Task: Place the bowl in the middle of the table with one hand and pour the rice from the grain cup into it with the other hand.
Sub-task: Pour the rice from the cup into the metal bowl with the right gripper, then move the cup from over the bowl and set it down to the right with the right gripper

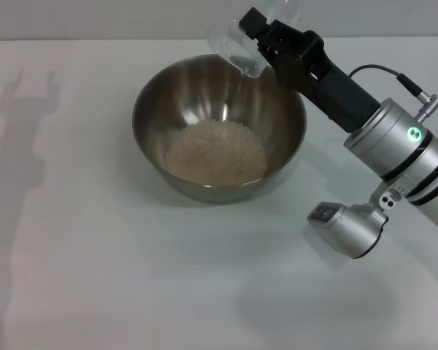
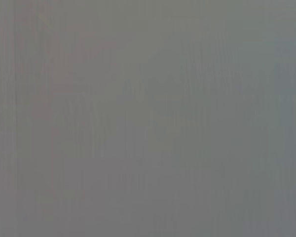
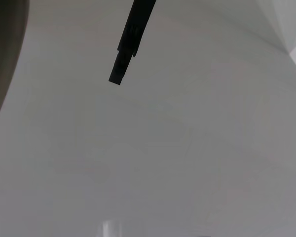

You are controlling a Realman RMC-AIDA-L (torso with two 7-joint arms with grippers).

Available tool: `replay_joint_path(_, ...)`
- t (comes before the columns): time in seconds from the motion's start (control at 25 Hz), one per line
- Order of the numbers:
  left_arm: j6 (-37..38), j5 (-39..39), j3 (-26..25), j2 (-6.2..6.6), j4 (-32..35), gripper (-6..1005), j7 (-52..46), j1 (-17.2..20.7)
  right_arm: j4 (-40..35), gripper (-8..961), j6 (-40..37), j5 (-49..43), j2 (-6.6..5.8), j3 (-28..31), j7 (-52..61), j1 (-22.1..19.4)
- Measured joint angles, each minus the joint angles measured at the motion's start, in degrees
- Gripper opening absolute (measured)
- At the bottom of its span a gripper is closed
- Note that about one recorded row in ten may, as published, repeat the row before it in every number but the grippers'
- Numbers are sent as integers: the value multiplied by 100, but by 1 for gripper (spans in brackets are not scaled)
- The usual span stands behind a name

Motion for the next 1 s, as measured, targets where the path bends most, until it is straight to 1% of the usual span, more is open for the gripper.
replay_joint_path(0.32, -1, 0, 0, 0, 3, 557, -1, -9, 72, 4, 56, 38, 1, 64, 96, -41)
replay_joint_path(0.52, -1, 0, 0, 0, 4, 557, -1, -14, 252, 4, 62, 56, 6, 164, 435, -142)
replay_joint_path(0.64, -1, 0, 0, 0, 4, 557, -1, -21, 471, 5, 143, 61, 14, 410, 688, -251)
replay_joint_path(0.68, -1, 0, 0, 0, -2, 557, -1, -23, 659, 5, 295, 64, 23, 637, 863, -352)
replay_joint_path(0.72, -1, 0, 0, 0, -2, 557, -1, -23, 659, 5, 295, 64, 23, 637, 863, -352)
replay_joint_path(0.8, -1, 0, 0, 0, -16, 557, -1, -13, 823, 5, 449, 68, 24, 827, 1056, -456)
replay_joint_path(0.88, 0, 0, 0, 0, -29, 557, 0, -2, 1009, 5, 620, 88, 26, 1028, 1516, -589)
replay_joint_path(0.92, 0, 0, 0, 0, -32, 557, 0, -2, 1009, 5, 620, 88, 26, 1028, 1516, -589)
replay_joint_path(1.0, 2, 0, 0, 0, -33, 557, 0, -1, 1135, 5, 728, 168, 27, 1125, 1902, -665)
